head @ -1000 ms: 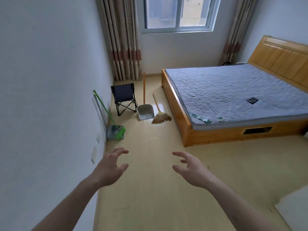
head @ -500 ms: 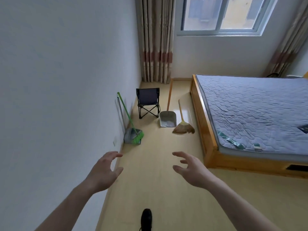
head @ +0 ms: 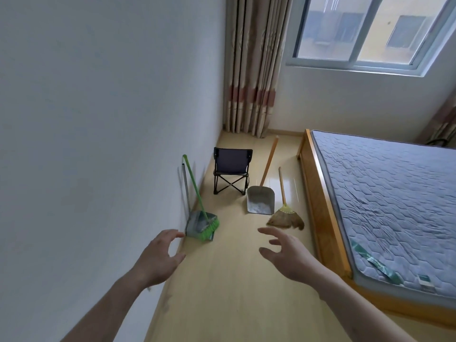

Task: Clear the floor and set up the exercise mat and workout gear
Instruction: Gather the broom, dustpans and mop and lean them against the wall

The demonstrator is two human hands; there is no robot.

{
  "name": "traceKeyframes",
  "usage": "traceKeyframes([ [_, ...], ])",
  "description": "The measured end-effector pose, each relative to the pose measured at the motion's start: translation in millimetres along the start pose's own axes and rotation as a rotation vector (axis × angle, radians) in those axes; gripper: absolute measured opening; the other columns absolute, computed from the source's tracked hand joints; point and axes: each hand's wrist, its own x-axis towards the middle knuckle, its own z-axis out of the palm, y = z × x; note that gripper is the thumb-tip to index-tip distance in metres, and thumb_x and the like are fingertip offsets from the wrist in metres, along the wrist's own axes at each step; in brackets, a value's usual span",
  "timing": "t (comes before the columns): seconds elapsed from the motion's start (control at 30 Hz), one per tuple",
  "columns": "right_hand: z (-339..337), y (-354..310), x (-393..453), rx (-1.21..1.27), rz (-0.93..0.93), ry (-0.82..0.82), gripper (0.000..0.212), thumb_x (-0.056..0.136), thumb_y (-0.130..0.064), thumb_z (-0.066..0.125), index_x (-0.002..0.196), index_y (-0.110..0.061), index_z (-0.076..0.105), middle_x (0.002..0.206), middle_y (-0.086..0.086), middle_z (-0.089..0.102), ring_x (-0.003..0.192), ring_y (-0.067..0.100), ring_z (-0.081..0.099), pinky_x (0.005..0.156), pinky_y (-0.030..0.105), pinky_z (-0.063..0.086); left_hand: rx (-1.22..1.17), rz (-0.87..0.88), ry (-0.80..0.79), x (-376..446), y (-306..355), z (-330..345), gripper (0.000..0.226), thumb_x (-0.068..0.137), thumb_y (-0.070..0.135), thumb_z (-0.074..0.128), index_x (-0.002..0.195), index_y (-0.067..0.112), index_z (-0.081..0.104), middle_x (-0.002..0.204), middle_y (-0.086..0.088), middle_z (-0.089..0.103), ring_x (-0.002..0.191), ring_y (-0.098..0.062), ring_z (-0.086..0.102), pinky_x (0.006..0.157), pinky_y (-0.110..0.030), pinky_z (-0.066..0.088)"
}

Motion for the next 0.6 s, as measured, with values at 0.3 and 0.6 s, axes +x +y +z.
traceKeyframes([
  [0.3,-20.9,1.2,134.8,0.011,0.006,-0.040,0.048,0.096,-0.038,0.068,0.140,-0.046,0.051,0.126,-0.022,0.049,0.115,-0.003,0.050,0.096,0.028,0.051,0.005,-0.023,-0.032,128.8,7.4,-9.5,0.048,0.094,0.030,0.068,0.139,0.029,0.052,0.148,0.011,0.045,0.132,-0.010,0.047,0.110,-0.029,0.041],
  [0.6,-66.0,34.4,306.3,0.033,-0.018,-0.114,0.049,0.095,-0.038,0.068,0.139,-0.045,0.050,0.140,-0.014,0.051,0.124,0.002,0.052,0.091,0.025,0.052,-0.024,-0.166,-0.047,293.4,22.1,1.0,0.048,0.094,0.031,0.066,0.140,0.028,0.051,0.148,0.007,0.045,0.128,-0.014,0.051,0.104,-0.032,0.047],
])
